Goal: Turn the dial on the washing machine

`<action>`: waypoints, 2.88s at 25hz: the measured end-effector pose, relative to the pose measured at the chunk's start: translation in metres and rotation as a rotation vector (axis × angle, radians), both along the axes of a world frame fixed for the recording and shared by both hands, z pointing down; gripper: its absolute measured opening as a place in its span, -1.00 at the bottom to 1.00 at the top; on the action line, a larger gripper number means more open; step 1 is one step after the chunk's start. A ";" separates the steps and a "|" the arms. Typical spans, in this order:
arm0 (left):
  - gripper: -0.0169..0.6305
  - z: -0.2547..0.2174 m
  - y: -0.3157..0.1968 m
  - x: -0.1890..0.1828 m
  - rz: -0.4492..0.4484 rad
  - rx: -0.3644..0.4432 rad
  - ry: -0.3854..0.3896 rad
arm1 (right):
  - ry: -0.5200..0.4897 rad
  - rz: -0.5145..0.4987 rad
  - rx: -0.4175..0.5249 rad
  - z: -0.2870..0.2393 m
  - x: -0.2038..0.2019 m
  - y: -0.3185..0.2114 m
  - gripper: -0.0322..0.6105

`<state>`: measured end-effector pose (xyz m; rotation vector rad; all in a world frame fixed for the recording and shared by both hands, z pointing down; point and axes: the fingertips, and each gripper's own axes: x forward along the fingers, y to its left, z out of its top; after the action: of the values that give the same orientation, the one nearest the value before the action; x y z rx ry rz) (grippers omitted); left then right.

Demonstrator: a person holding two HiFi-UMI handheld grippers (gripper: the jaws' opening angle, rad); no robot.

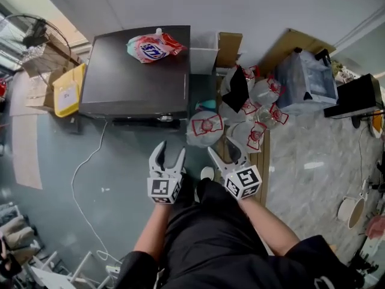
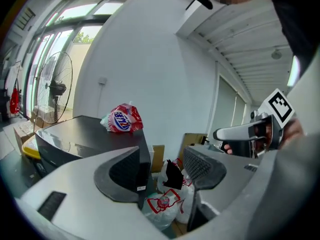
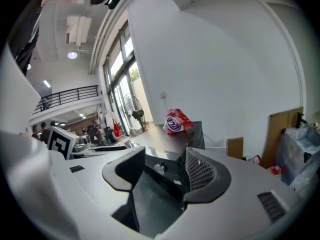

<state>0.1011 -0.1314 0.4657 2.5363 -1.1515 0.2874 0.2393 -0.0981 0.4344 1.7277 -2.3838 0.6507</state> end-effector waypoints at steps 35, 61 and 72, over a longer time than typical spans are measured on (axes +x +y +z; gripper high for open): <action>-0.18 0.202 -0.122 -0.025 -0.228 -0.182 -0.030 | 0.033 -0.180 -0.100 0.097 -0.047 -0.008 -0.20; -0.18 0.211 -0.129 -0.020 -0.205 -0.044 -0.182 | 0.054 -0.206 -0.110 0.126 -0.044 -0.003 -0.20; -0.19 0.211 -0.127 -0.015 -0.136 0.054 -0.346 | 0.052 -0.200 -0.119 0.130 -0.041 -0.006 -0.20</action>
<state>0.0857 -0.2581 0.6769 2.5022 -1.4673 0.6892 0.1979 -0.1039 0.5644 1.4200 -2.3881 0.6934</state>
